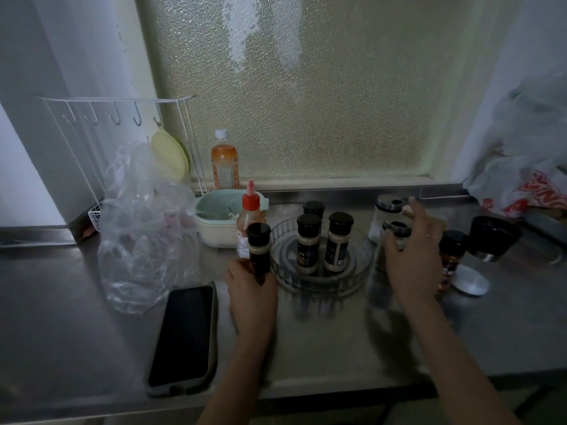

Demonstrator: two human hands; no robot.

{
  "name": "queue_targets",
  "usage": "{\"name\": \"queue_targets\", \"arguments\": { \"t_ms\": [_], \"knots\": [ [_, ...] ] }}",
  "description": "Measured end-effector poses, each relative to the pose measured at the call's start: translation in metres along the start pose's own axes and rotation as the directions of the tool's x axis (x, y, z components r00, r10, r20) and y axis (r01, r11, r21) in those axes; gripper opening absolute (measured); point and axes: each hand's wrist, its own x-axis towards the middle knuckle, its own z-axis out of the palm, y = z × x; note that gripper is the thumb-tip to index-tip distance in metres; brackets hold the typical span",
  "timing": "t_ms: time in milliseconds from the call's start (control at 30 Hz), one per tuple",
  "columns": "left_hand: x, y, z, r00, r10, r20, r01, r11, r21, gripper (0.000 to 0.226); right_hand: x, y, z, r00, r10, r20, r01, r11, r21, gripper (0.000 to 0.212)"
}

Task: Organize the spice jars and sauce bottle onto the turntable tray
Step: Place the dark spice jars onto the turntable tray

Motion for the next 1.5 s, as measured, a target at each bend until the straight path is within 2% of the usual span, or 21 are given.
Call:
{"name": "queue_targets", "arguments": {
  "t_ms": [33,100,300,400,533,600,667,733,967,1100,1167,1233,1267,1333,1400,1500],
  "knots": [
    [0.002,0.000,0.000,1.000,0.002,-0.003,-0.002,1.000,0.011,0.028,0.002,0.006,0.003,0.997,0.023,0.080,-0.017,0.998,-0.067,0.057],
    [0.005,0.000,0.000,1.000,0.020,0.002,-0.020,0.998,0.052,0.028,0.003,0.013,0.009,0.988,0.039,0.149,-0.018,0.989,-0.144,0.057],
    [0.011,-0.005,0.003,0.997,0.015,0.076,-0.025,0.991,0.129,0.029,-0.002,0.025,0.023,0.994,0.065,0.092,-0.053,0.990,-0.130,0.052],
    [0.013,-0.009,0.005,0.997,0.021,0.076,-0.032,0.988,0.151,0.029,-0.007,0.026,0.026,0.999,0.031,-0.008,-0.030,0.997,0.073,0.049],
    [0.015,-0.014,0.007,0.997,0.034,0.072,-0.045,0.987,0.156,0.029,-0.008,0.020,0.023,0.960,-0.117,-0.253,0.212,0.896,0.390,0.050],
    [0.014,-0.015,0.008,0.997,0.041,0.068,-0.052,0.985,0.167,0.029,-0.011,0.015,0.027,0.967,-0.112,-0.230,0.220,0.820,0.528,0.050],
    [0.013,-0.014,0.008,0.997,0.050,0.063,-0.060,0.983,0.172,0.030,-0.014,0.007,0.031,0.988,-0.111,-0.105,0.152,0.794,0.589,0.049],
    [0.012,-0.012,0.008,0.997,0.058,0.048,-0.065,0.986,0.155,0.030,-0.016,0.007,0.037,0.987,-0.162,-0.019,0.146,0.827,0.542,0.049],
    [0.006,-0.003,0.007,0.989,0.143,-0.029,-0.139,0.984,0.112,0.029,-0.014,0.015,0.047,0.955,-0.272,0.121,0.215,0.910,0.356,0.047],
    [0.003,-0.002,0.007,0.980,0.190,-0.055,-0.183,0.977,0.105,0.029,-0.017,0.010,0.040,0.964,-0.251,0.094,0.201,0.909,0.364,0.052],
    [0.003,-0.001,0.008,0.970,0.233,-0.067,-0.224,0.967,0.119,0.031,-0.020,0.004,0.032,0.963,-0.271,0.000,0.253,0.897,0.363,0.055],
    [0.001,-0.001,0.009,0.954,0.299,-0.033,-0.291,0.946,0.142,0.034,-0.029,-0.008,0.026,0.933,-0.356,-0.049,0.351,0.877,0.328,0.054],
    [-0.001,0.000,0.009,0.941,0.339,0.006,-0.336,0.930,0.152,0.037,-0.037,-0.016,0.025,0.913,-0.408,-0.009,0.388,0.861,0.328,0.054],
    [-0.005,0.001,0.009,0.892,0.437,0.120,-0.452,0.875,0.172,0.043,-0.053,-0.032,0.026,0.856,-0.491,0.159,0.413,0.837,0.360,0.059],
    [-0.008,0.001,0.010,0.803,0.556,0.213,-0.593,0.782,0.195,0.050,-0.066,-0.040,0.031,0.812,-0.515,0.275,0.384,0.825,0.414,0.059],
    [-0.011,0.007,0.009,0.722,0.643,0.253,-0.691,0.691,0.215,0.047,-0.071,-0.041,0.032,0.844,-0.446,0.298,0.259,0.825,0.502,0.050]
  ]
}}
